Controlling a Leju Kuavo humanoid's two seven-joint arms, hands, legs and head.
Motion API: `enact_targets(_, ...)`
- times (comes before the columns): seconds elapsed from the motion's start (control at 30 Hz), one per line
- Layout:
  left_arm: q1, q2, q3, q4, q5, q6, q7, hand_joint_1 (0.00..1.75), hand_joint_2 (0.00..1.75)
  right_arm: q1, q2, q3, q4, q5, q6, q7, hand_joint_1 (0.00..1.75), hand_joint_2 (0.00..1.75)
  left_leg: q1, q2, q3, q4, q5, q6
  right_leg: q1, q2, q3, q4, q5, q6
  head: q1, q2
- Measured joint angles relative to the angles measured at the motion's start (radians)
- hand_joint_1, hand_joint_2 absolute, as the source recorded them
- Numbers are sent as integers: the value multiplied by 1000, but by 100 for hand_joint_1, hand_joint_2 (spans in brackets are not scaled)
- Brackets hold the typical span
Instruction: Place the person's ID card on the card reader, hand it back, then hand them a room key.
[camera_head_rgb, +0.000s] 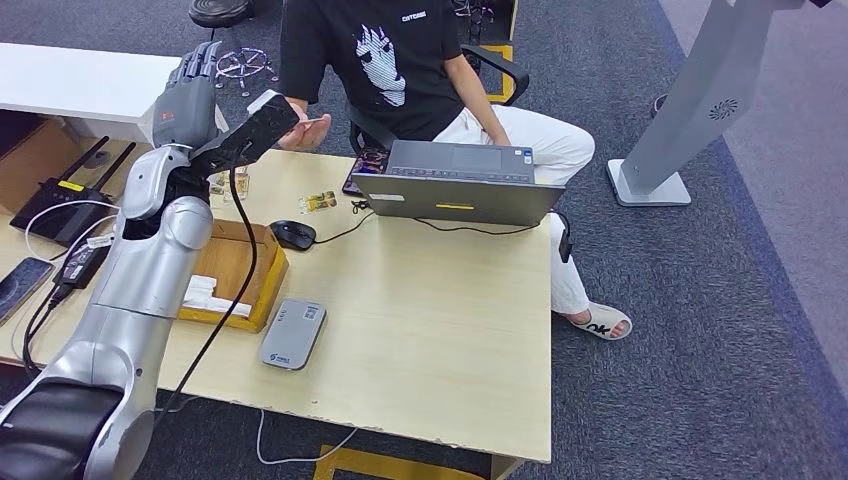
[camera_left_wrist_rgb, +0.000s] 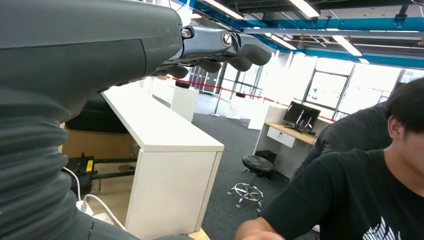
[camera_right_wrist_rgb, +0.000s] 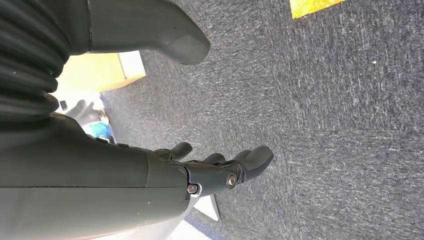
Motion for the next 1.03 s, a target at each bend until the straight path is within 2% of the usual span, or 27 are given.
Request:
enact_targets(0.27, 1, 3, 0, 1, 0, 0, 0, 0, 175, 0, 0, 0, 0, 0, 0, 0, 0, 175, 0, 0, 0, 0, 0, 0, 0, 0, 0, 0, 0, 0, 0, 0)
enact_targets(0.37, 22, 28, 0, 4, 1, 5, -10, 0, 175, 0, 0, 0, 2, -8, 0, 1, 0, 175, 0, 0, 0, 0, 0, 0, 0, 0, 0, 0, 0, 0, 0, 0)
enact_targets(0.5, 178, 127, 0, -82, 92, -85, -101, 0, 175, 2, 0, -11, 2, -44, -6, 9, 0, 175, 0, 1, 0, 0, 0, 0, 0, 1, 0, 0, 0, 0, 0, 0)
enact_targets(0.67, 372, 195, -1, -258, 139, -127, -145, 0, 175, 7, 0, -30, 2, -71, -10, 2, 0, 175, 0, 2, -1, 0, -1, 0, 0, 2, -2, 0, -1, 0, 0, 0)
enact_targets(0.9, 624, 276, 2, -478, 136, -63, -161, 0, 175, 11, 3, -53, 2, -95, -22, -16, 0, 175, 0, 2, -2, -1, -1, 0, 0, 2, -2, 0, -1, 0, 0, 0)
enact_targets(1.03, 752, 298, 39, -580, 107, -7, -162, 0, 175, 13, 7, -63, 1, -102, -34, -11, 0, 175, 0, 2, -2, -1, -1, 0, 0, 2, -2, 0, -1, 0, 0, 0)
